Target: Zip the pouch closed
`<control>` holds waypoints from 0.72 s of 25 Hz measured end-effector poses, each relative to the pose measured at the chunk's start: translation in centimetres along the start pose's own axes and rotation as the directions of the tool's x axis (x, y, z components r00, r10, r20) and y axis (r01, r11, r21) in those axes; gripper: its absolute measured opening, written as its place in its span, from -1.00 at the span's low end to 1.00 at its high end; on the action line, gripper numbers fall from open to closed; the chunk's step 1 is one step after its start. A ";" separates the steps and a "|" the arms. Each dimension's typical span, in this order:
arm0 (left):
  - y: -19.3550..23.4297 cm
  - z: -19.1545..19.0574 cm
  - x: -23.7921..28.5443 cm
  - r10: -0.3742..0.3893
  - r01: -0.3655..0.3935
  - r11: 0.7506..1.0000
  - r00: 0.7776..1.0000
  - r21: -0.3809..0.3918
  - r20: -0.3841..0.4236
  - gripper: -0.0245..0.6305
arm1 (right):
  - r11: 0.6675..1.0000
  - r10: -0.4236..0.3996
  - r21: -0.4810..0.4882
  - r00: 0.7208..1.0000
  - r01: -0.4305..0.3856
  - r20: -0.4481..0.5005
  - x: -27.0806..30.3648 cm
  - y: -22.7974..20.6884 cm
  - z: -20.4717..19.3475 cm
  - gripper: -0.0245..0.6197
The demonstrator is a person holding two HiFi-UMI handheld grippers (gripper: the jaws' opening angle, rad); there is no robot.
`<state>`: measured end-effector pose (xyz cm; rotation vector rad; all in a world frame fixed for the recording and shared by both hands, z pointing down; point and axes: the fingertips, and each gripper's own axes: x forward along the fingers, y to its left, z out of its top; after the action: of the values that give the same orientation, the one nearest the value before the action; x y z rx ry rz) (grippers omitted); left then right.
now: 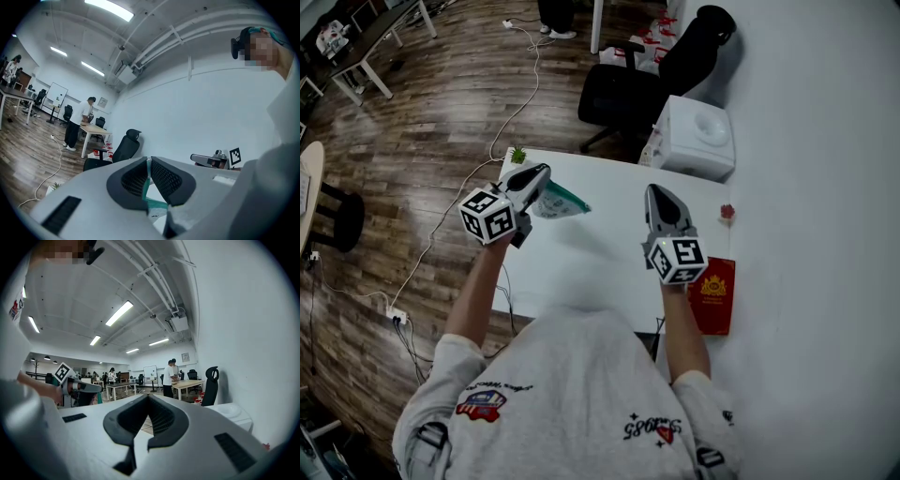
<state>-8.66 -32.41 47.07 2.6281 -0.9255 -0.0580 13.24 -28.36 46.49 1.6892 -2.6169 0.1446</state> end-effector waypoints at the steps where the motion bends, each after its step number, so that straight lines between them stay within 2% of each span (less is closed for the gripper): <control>1: 0.0 0.0 0.1 -0.001 0.001 1.000 1.000 -0.001 0.000 -0.87 | 1.000 0.001 0.001 1.000 -0.001 0.001 0.0 0.0 0.0 -0.91; 18: -0.3 -0.3 0.4 -0.007 0.007 1.000 1.000 -0.001 -0.010 -0.87 | 1.000 -0.001 0.008 1.000 0.001 -0.001 -0.2 -0.2 -0.3 -0.91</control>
<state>-8.10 -32.37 47.25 2.6292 -0.9128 -0.0475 13.54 -28.22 46.77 1.6925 -2.6178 0.1556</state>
